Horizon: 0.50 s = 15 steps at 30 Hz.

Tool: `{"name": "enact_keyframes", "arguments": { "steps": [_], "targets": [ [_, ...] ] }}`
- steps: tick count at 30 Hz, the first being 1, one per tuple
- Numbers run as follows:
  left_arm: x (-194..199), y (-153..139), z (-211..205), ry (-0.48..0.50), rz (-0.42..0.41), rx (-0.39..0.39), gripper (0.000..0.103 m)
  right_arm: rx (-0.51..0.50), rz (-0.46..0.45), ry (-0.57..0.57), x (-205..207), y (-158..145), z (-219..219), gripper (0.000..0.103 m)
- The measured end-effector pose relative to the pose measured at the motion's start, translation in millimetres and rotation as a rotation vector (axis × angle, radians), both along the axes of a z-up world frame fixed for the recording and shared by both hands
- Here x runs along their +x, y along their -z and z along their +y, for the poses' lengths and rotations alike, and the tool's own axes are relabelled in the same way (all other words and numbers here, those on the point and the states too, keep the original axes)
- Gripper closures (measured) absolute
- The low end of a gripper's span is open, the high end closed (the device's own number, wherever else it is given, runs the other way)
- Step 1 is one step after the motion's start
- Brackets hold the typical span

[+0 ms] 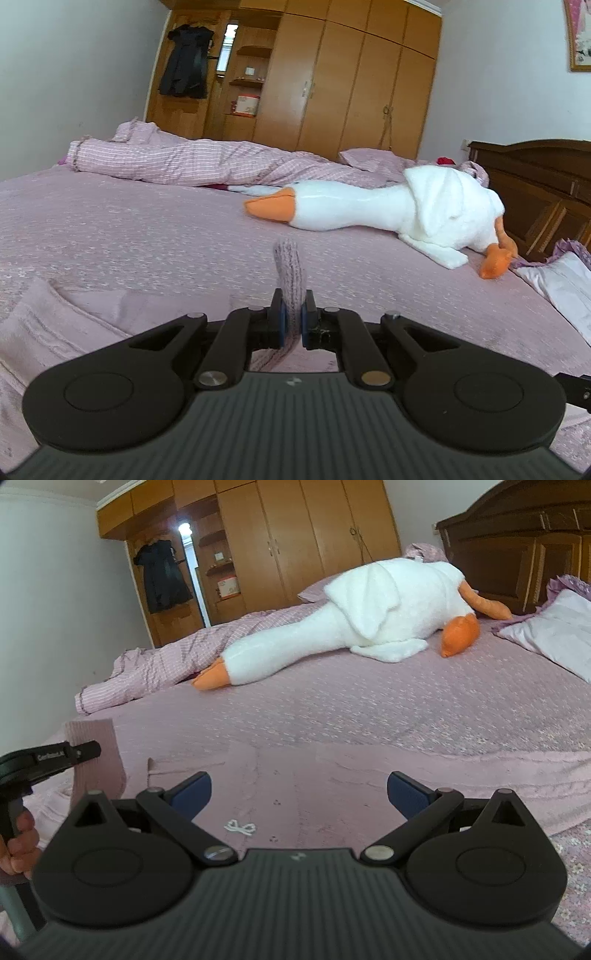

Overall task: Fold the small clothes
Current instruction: 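Lift the held sleeve with the left tool and lay it across the body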

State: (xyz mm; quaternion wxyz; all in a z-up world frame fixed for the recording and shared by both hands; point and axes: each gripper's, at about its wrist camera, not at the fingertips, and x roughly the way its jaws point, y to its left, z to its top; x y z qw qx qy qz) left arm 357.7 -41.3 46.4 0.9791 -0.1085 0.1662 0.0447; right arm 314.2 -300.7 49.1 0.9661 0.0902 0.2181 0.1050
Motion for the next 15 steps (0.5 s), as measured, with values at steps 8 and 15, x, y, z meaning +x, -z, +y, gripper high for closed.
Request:
{"name": "enact_keyframes", "arguments": {
  "steps": [8, 15],
  "targets": [
    [1, 8, -22, 0.058, -0.001, 0.003, 0.095, 0.004, 0.007, 0.022, 0, 1, -10, 0.0],
    [7, 11, -46, 0.107, -0.009, 0.0, 0.095, 0.006, 0.01, 0.025, 0, 1, -12, 0.0]
  ]
}}
